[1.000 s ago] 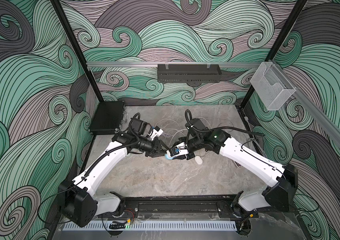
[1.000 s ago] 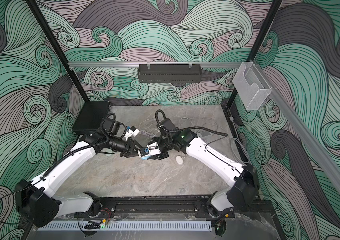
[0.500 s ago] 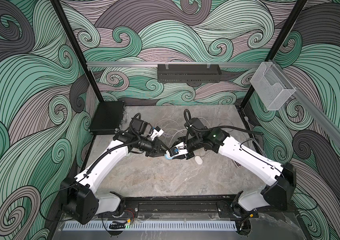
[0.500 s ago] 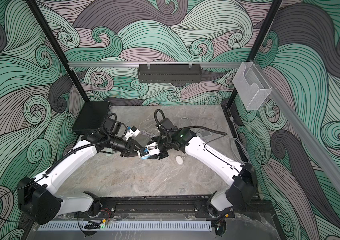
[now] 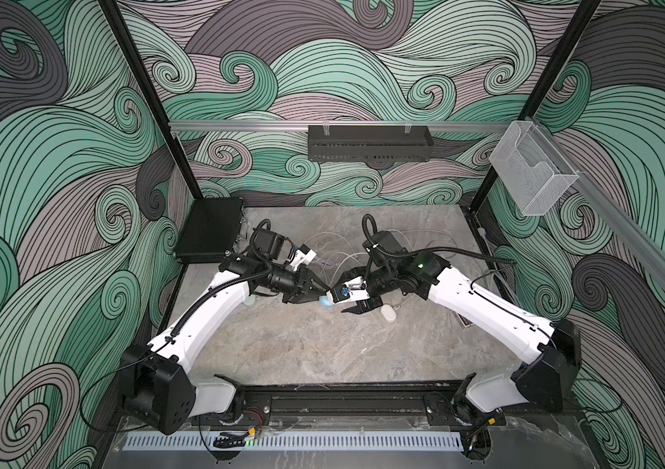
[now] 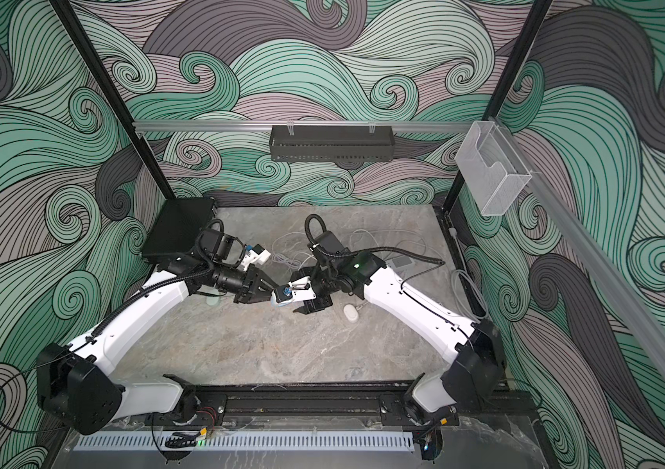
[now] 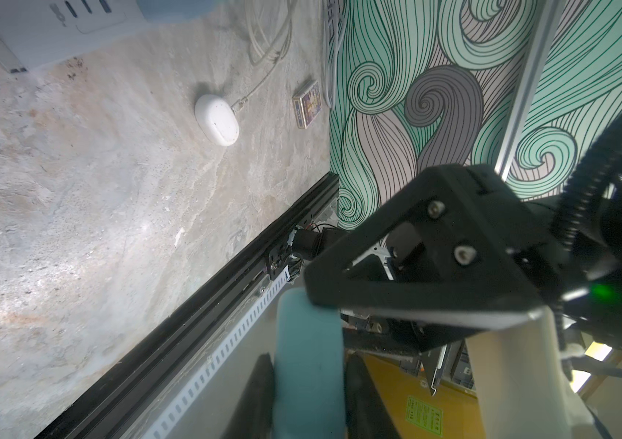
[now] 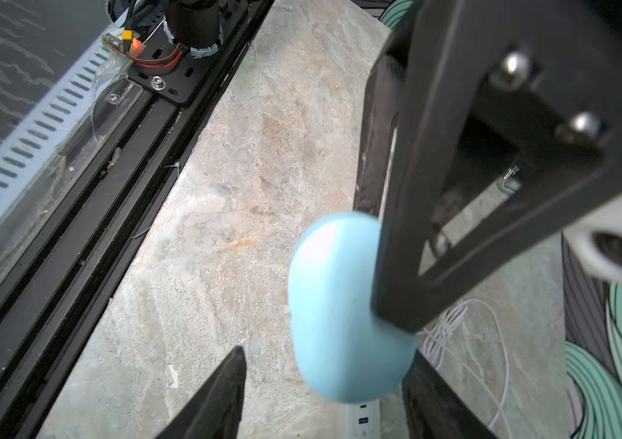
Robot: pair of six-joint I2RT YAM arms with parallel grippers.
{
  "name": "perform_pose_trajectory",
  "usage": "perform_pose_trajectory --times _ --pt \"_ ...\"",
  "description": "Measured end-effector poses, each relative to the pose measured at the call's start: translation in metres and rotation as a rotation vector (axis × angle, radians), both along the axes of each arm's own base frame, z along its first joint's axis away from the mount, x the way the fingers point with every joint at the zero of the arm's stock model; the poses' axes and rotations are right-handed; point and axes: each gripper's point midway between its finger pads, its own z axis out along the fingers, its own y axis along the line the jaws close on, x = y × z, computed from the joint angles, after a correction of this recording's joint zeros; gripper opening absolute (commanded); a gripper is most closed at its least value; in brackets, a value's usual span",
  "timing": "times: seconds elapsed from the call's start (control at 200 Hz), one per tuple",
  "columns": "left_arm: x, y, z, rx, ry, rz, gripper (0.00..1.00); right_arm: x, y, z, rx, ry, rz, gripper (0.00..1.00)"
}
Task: Charge the bluetooth headset
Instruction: Pick up the bluetooth headset from the center of the board, then pick up the charging cable from the center of the board.
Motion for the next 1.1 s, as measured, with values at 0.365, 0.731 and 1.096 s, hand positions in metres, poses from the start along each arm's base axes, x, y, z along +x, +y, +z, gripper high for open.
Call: perform_pose_trajectory --times 0.365,0.731,1.096 --pt "0.030 0.065 -0.034 0.074 0.024 0.264 0.08 0.063 -0.036 0.018 0.000 0.238 -0.615 0.57" --pt "0.056 0.104 -0.036 0.107 -0.059 0.419 0.06 0.167 -0.040 0.038 0.074 0.492 -1.151 0.47" --pt "0.078 0.116 -0.032 0.061 -0.164 0.512 0.05 0.233 -0.039 -0.060 -0.162 0.616 -1.450 0.39"
